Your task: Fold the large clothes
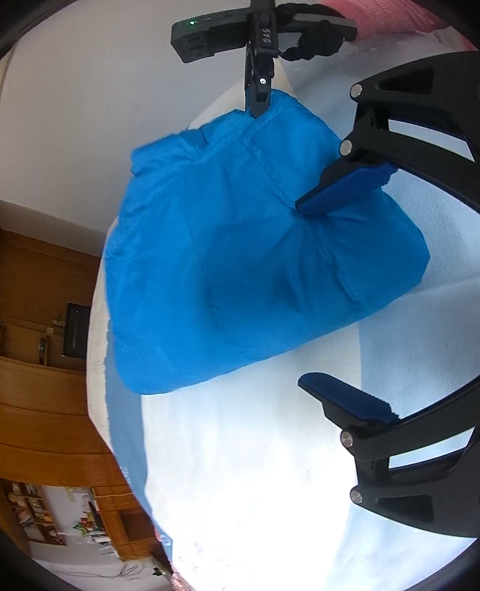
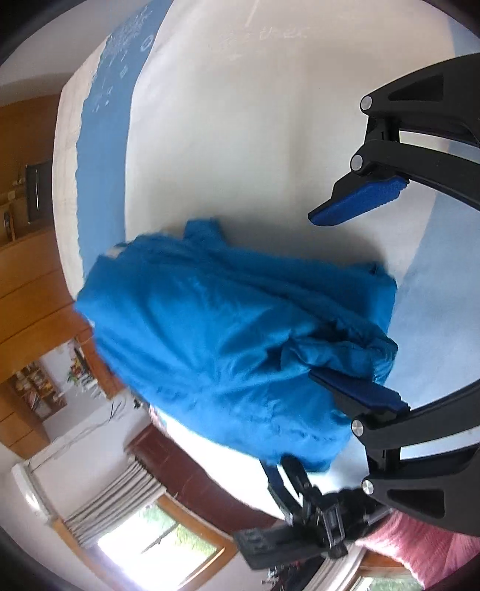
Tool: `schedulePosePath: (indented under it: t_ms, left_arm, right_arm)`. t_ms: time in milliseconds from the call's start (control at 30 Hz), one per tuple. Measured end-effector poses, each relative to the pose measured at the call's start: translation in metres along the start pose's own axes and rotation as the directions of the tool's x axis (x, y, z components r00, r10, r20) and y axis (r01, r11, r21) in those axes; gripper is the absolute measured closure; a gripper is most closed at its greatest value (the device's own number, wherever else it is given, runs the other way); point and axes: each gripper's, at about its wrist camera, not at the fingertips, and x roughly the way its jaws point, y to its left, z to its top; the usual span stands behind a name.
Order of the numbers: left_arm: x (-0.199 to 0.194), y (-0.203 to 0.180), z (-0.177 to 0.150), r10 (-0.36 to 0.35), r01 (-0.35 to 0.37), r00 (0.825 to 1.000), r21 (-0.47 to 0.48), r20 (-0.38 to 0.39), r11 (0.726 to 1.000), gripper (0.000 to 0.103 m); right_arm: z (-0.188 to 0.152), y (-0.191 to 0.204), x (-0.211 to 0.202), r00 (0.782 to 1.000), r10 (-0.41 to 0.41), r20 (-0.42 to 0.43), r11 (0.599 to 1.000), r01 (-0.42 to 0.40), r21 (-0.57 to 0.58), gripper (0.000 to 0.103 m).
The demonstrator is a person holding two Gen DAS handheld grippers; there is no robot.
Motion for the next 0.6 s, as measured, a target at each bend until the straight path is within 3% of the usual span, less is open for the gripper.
schedulePosePath:
  t_ms: [133,333,600]
  left_arm:
    - [0.022,0.014,0.011,-0.019,0.018,0.999,-0.048,-0.027,0.999,0.016]
    - [0.008,0.016,0.016,0.008,-0.012,0.999,-0.110,-0.042,0.994,0.017]
    - [-0.042,-0.012,-0.005,0.165,-0.165,0.986,-0.095,-0.012,0.982,0.007]
  right_arm:
    - [0.003,-0.009,0.022,1.000,0.022,-0.018,0.998,-0.021,0.064,0.025]
    - [0.002,-0.006,0.007,0.999,0.012,0.031,0.995,-0.015,0.097,0.026]
    - [-0.028,0.045,-0.032,0.994,-0.076,0.079,0.997,0.074,0.029,0.007]
